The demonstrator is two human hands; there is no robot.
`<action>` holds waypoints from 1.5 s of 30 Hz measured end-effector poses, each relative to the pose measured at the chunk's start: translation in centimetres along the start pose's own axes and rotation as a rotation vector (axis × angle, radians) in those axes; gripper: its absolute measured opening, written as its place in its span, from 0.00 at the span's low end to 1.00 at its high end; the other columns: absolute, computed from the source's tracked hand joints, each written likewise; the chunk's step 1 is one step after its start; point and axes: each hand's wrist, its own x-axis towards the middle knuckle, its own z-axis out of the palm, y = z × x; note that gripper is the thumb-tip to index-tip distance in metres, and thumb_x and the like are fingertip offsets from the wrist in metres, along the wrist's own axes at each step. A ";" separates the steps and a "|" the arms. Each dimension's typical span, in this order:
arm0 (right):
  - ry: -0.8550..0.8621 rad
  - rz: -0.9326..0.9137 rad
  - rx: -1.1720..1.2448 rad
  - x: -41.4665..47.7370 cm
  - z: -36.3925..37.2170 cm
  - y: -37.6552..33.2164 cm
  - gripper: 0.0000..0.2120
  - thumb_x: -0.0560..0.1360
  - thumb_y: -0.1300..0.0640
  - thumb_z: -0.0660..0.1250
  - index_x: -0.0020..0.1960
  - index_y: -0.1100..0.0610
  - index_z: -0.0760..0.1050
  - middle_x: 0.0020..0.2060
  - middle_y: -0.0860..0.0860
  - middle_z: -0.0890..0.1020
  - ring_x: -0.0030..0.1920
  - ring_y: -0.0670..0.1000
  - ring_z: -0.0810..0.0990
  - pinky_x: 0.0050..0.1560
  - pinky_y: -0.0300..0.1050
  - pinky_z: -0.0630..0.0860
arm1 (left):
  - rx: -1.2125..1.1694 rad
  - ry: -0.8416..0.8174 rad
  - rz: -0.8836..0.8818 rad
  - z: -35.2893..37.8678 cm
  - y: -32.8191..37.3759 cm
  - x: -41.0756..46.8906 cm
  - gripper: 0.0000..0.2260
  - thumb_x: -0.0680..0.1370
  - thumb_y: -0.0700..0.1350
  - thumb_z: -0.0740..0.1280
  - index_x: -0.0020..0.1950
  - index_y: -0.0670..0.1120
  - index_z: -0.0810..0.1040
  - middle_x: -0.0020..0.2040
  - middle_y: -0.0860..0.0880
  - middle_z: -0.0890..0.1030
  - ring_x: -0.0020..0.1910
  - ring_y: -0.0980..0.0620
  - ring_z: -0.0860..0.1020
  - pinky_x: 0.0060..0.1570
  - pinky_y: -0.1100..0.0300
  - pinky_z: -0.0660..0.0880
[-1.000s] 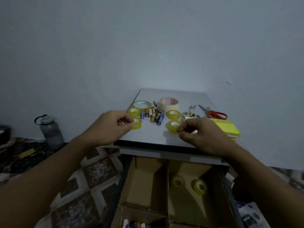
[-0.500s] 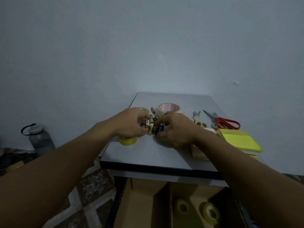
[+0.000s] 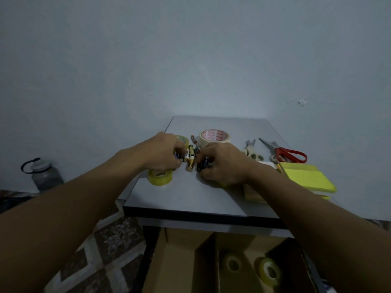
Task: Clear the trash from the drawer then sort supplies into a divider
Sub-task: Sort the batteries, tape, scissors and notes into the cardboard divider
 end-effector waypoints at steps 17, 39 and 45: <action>-0.021 0.032 0.048 -0.5 -0.3 0.4 0.08 0.72 0.53 0.72 0.50 0.48 0.80 0.49 0.47 0.80 0.49 0.47 0.77 0.49 0.41 0.72 | -0.089 -0.034 0.019 -0.5 1.2 -1.0 0.09 0.71 0.50 0.75 0.51 0.55 0.84 0.46 0.56 0.78 0.43 0.58 0.77 0.40 0.62 0.74; -0.089 0.051 0.050 -0.9 -1.0 0.2 0.14 0.73 0.50 0.73 0.58 0.46 0.79 0.50 0.44 0.77 0.50 0.45 0.75 0.47 0.39 0.70 | -0.181 -0.023 0.125 0.0 0.9 -2.7 0.13 0.70 0.51 0.77 0.54 0.53 0.85 0.43 0.61 0.79 0.40 0.62 0.77 0.39 0.67 0.72; -0.053 0.044 0.054 -0.9 -0.8 0.0 0.13 0.72 0.50 0.74 0.56 0.48 0.80 0.46 0.43 0.78 0.45 0.41 0.75 0.42 0.32 0.69 | -0.217 0.054 0.128 0.0 1.3 -3.1 0.11 0.69 0.50 0.78 0.51 0.54 0.85 0.38 0.61 0.78 0.38 0.64 0.77 0.37 0.69 0.72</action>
